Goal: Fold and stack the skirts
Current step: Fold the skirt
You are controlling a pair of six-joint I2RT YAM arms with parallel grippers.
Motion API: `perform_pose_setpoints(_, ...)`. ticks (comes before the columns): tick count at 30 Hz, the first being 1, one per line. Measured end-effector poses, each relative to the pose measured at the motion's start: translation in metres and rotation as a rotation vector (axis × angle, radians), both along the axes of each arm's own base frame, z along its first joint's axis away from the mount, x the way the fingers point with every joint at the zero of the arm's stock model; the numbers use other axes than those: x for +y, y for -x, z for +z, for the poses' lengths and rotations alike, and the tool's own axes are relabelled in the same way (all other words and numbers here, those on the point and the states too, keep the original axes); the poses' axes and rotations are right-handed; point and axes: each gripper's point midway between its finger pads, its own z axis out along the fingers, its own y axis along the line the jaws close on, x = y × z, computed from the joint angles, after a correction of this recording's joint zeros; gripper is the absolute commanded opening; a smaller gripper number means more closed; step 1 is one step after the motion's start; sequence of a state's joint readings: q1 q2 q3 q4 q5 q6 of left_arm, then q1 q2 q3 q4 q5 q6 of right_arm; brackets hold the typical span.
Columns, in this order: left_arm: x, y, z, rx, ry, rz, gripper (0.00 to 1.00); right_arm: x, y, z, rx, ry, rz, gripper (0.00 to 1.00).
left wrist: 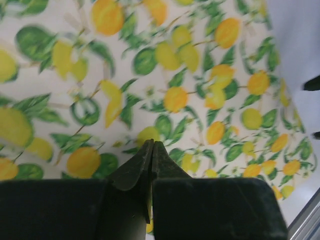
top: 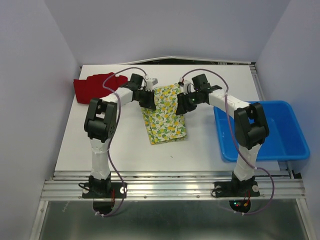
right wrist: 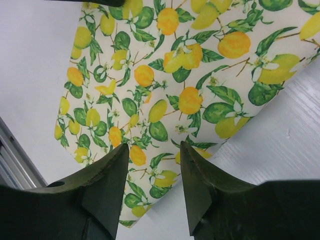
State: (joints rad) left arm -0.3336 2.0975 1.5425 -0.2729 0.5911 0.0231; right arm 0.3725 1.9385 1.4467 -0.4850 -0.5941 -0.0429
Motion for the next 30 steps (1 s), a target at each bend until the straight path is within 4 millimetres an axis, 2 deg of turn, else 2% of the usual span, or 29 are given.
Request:
perform_pose_setpoints(1,0.012,0.002,-0.012,0.036,-0.010,0.023,0.08,0.001,0.001,0.000,0.007,-0.005,-0.001,0.51)
perform_pose_setpoints(4,0.051,0.002,-0.029,0.101,-0.011,0.100,0.05,0.007,0.000,0.005,0.007,-0.045,0.006,0.53)
perform_pose_setpoints(7,0.080,-0.006,-0.031,0.113,0.015,0.141,0.02,0.015,0.004,0.008,0.031,-0.101,0.012,0.55)
perform_pose_setpoints(9,0.084,-0.008,-0.032,0.123,0.043,0.133,0.02,0.018,0.010,0.009,0.064,-0.133,0.016,0.56)
perform_pose_setpoints(15,0.070,-0.004,-0.032,0.124,0.088,0.071,0.02,0.038,0.019,0.017,0.180,-0.282,0.021,0.54)
perform_pose_setpoints(16,0.069,-0.004,-0.032,0.122,0.088,0.064,0.05,0.041,0.019,0.015,0.197,-0.304,0.021,0.53)
perform_pose_setpoints(17,0.067,-0.003,-0.032,0.119,0.086,0.054,0.16,0.045,0.019,0.011,0.228,-0.337,0.012,0.53)
perform_pose_setpoints(18,0.067,-0.002,-0.032,0.116,0.086,0.046,0.22,0.048,0.019,0.004,0.244,-0.352,0.010,0.53)
perform_pose_setpoints(20,0.067,-0.001,-0.030,0.106,0.079,0.034,0.34,0.051,0.021,-0.012,0.299,-0.377,-0.010,0.52)
perform_pose_setpoints(21,0.068,0.000,-0.027,0.097,0.072,0.030,0.45,0.051,0.023,-0.030,0.345,-0.380,-0.030,0.50)
perform_pose_setpoints(22,0.072,0.002,-0.023,0.075,0.034,0.027,0.49,0.051,0.026,-0.045,0.377,-0.381,-0.047,0.50)
perform_pose_setpoints(23,0.075,0.003,-0.020,0.058,0.014,0.024,0.52,0.052,0.029,-0.050,0.406,-0.390,-0.056,0.50)
perform_pose_setpoints(25,0.086,0.010,0.002,-0.043,-0.082,0.008,0.56,0.052,0.032,-0.056,0.452,-0.433,-0.059,0.50)
perform_pose_setpoints(28,0.094,0.025,0.051,-0.258,-0.220,-0.043,0.63,0.054,0.030,-0.055,0.440,-0.452,-0.062,0.50)
perform_pose_setpoints(30,0.076,0.051,0.092,-0.474,-0.300,-0.127,0.63,0.054,0.029,-0.055,0.431,-0.455,-0.063,0.50)
